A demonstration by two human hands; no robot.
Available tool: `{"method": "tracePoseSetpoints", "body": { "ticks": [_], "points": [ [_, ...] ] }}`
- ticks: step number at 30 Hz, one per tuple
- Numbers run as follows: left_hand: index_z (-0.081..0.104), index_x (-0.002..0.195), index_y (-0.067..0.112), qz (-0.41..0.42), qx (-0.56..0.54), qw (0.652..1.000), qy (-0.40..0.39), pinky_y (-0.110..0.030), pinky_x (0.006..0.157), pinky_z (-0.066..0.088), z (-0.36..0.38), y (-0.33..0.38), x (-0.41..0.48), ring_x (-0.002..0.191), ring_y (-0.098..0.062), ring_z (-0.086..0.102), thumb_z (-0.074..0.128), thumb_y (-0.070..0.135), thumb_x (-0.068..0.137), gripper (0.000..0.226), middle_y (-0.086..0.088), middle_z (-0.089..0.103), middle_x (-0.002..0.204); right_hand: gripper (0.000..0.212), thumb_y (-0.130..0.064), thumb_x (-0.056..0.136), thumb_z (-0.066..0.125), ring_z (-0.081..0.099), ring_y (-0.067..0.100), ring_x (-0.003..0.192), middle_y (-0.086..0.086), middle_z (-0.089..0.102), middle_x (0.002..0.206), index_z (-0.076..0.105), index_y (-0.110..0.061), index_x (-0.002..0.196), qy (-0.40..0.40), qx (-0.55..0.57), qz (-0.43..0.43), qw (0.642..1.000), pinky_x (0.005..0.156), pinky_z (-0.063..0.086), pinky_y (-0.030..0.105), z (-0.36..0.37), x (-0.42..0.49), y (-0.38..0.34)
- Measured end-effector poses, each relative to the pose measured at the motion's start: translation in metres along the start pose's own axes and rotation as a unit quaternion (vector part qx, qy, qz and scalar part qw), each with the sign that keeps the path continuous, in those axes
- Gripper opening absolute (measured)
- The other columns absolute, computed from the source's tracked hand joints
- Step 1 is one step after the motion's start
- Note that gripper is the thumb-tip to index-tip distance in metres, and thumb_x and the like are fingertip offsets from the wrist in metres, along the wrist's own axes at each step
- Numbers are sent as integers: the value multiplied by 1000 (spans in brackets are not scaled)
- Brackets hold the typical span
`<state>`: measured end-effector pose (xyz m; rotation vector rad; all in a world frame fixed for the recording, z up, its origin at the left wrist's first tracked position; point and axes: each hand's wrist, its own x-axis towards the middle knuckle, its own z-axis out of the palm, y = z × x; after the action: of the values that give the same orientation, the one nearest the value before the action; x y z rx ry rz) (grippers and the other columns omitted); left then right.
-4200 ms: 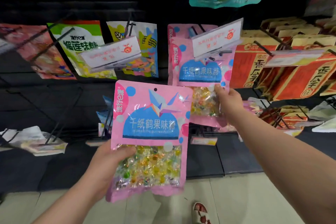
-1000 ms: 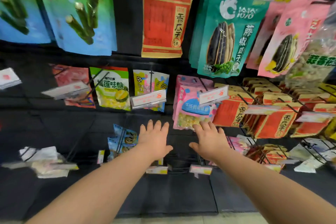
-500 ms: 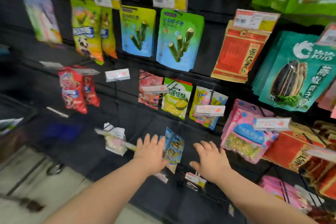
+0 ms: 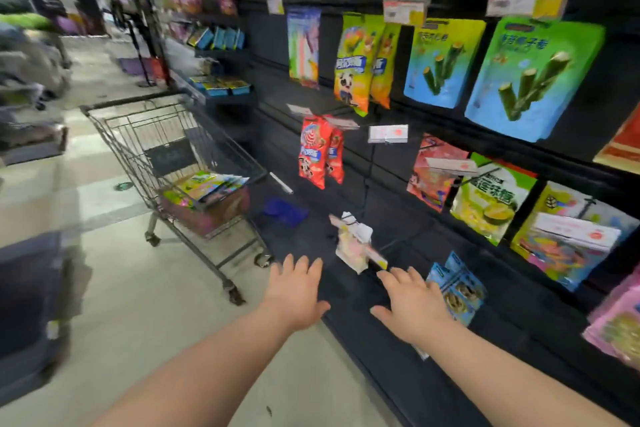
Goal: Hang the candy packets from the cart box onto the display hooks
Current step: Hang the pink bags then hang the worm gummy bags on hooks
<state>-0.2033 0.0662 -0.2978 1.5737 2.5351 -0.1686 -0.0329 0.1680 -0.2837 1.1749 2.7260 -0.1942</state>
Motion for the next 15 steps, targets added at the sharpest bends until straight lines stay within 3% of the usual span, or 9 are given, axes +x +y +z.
{"method": "tracePoseSetpoints", "body": {
  "ticks": [15],
  "points": [
    [17, 152, 18, -108, -35, 992, 49, -45, 111, 24, 3, -231, -22, 140, -31, 26, 51, 54, 89, 80, -9, 30, 152, 66, -48, 94, 45, 8, 27, 148, -2, 20, 157, 18, -26, 150, 6, -37, -128, 991, 116, 14, 50, -20, 101, -223]
  ]
}}
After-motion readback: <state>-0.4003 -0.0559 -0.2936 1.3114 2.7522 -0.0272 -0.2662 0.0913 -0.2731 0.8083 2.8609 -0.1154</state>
